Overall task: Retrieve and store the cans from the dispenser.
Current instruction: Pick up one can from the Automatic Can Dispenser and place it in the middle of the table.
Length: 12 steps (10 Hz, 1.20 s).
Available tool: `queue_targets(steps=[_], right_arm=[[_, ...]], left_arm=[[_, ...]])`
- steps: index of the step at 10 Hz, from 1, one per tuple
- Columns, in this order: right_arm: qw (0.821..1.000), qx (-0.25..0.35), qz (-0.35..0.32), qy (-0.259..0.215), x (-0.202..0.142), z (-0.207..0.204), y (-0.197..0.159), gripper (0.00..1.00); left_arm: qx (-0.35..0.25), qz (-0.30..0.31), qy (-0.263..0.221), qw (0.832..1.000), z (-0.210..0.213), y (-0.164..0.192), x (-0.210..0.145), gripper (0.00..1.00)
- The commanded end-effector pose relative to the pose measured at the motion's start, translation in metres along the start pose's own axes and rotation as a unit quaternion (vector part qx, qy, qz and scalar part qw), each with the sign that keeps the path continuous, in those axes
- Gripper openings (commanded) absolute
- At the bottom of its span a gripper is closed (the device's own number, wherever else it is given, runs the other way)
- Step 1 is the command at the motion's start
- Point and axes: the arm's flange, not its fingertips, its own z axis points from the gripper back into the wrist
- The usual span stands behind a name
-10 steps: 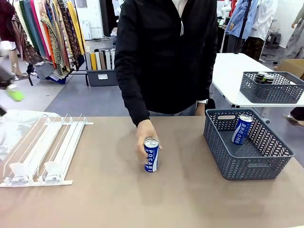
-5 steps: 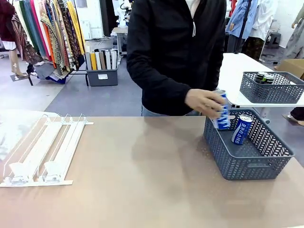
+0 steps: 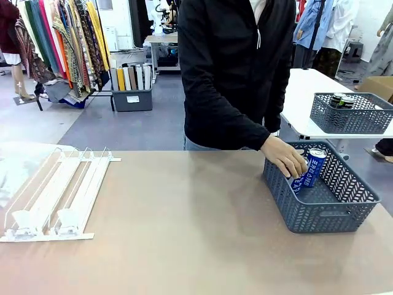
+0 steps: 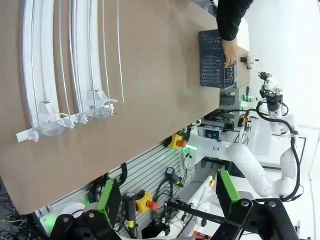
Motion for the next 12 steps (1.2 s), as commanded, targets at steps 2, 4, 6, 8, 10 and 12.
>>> queue_targets(steps=[2, 4, 6, 8, 10, 12], right_arm=[[1.000, 0.013, 0.013, -0.009, 0.0035, -0.0028, 0.0012, 1.00], [1.000, 0.013, 0.013, -0.009, 0.0035, -0.0028, 0.0012, 1.00], [1.000, 0.013, 0.013, -0.009, 0.0035, -0.0028, 0.0012, 1.00], [1.000, 0.013, 0.013, -0.009, 0.0035, -0.0028, 0.0012, 1.00], [1.000, 0.013, 0.013, -0.009, 0.0035, -0.0028, 0.0012, 1.00], [1.000, 0.013, 0.013, -0.009, 0.0035, -0.0028, 0.0012, 1.00]], left_arm=[[0.002, 0.002, 0.004, 1.000, 0.0038, -0.0005, -0.0040, 1.00], [0.002, 0.002, 0.004, 1.000, 0.0038, -0.0005, -0.0040, 1.00], [0.002, 0.002, 0.004, 1.000, 0.0038, -0.0005, -0.0040, 1.00], [0.002, 0.002, 0.004, 1.000, 0.0038, -0.0005, -0.0040, 1.00], [0.002, 0.002, 0.004, 1.000, 0.0038, -0.0005, -0.0040, 1.00], [0.002, 0.002, 0.004, 1.000, 0.0038, -0.0005, -0.0040, 1.00]])
